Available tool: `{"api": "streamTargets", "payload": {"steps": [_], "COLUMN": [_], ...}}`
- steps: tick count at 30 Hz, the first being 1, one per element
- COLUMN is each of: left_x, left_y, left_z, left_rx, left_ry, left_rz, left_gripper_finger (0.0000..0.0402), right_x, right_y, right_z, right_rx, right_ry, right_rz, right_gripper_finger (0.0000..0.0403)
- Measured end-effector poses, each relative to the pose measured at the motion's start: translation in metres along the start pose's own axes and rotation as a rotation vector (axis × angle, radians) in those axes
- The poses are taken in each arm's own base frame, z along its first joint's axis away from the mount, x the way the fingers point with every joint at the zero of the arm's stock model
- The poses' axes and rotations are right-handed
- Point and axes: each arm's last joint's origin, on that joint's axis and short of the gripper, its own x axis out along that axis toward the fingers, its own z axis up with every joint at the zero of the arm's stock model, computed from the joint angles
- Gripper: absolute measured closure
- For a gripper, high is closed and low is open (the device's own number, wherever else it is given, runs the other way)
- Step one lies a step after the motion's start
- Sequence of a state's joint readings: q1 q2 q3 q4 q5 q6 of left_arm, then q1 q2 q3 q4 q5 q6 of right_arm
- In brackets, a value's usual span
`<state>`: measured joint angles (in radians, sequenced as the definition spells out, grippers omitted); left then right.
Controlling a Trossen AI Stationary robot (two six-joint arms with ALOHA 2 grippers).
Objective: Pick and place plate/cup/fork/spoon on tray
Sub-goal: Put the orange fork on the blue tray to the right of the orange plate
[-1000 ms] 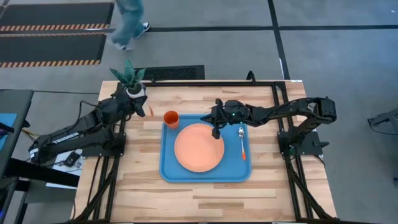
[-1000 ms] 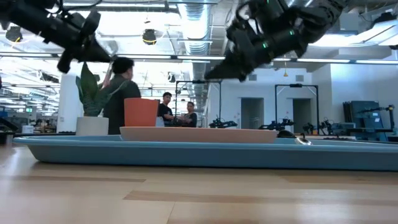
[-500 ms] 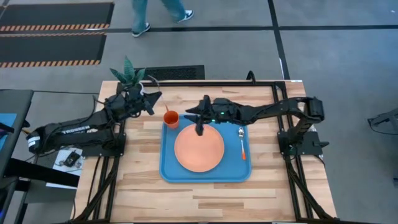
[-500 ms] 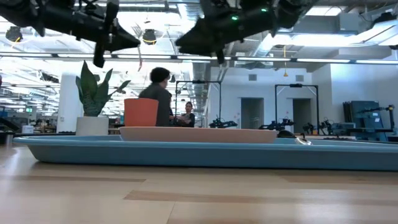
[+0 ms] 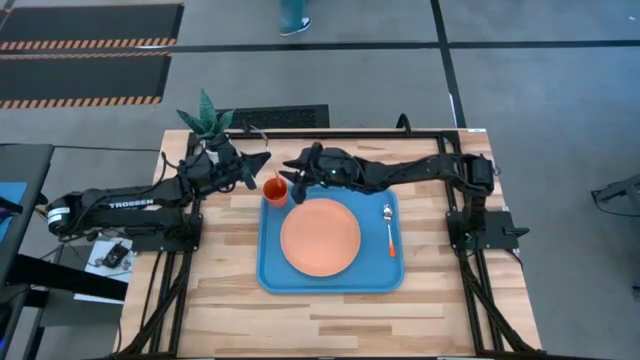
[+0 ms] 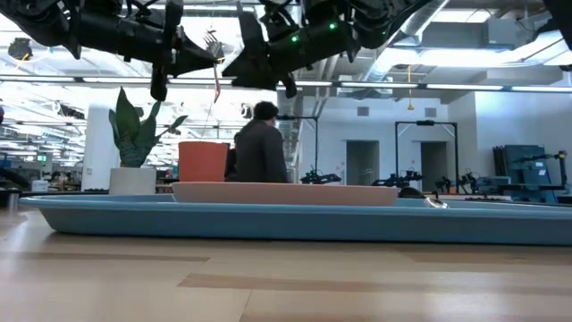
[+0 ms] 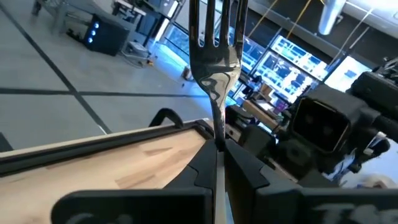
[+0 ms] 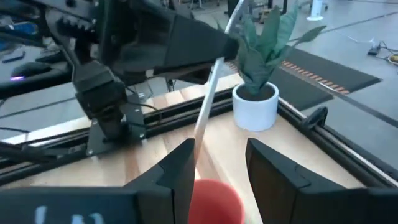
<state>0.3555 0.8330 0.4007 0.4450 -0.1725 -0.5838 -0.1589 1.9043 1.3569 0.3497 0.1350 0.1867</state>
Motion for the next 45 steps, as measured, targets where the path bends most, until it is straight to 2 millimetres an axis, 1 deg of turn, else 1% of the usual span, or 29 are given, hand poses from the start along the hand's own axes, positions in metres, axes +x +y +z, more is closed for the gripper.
{"api": "streamTargets", "payload": {"steps": [4,12,18,28,33,45], "left_x": [0.000,0.001,0.009,0.020,0.020,0.020], "left_y": [-0.001,-0.001,-0.004,-0.010,-0.014,-0.015], "left_z": [0.001,0.000,-0.008,-0.008,-0.006,-0.007], "left_rx": [0.000,0.001,0.002,0.008,0.005,0.014], "left_ry": [-0.011,-0.016,-0.016,-0.012,-0.013,-0.009], "left_rz": [0.001,0.000,0.003,-0.029,-0.048,-0.047], "left_gripper_finger": [0.0397,0.0397,0.0397,0.0397,0.0397,0.0397], "right_x": [0.000,0.000,0.000,0.000,0.001,0.001], "right_y": [-0.001,0.000,0.003,0.001,-0.001,-0.002], "right_z": [0.008,0.009,0.008,0.007,0.006,0.006], "right_rx": [0.004,0.005,-0.005,-0.007,-0.007,-0.008], "right_ry": [-0.032,-0.050,-0.046,-0.031,-0.020,-0.015], "right_rz": [0.004,0.013,0.018,0.006,-0.001,-0.006], "right_gripper_finger": [0.0244,0.0243,0.0245,0.0260,0.0288,0.0385]}}
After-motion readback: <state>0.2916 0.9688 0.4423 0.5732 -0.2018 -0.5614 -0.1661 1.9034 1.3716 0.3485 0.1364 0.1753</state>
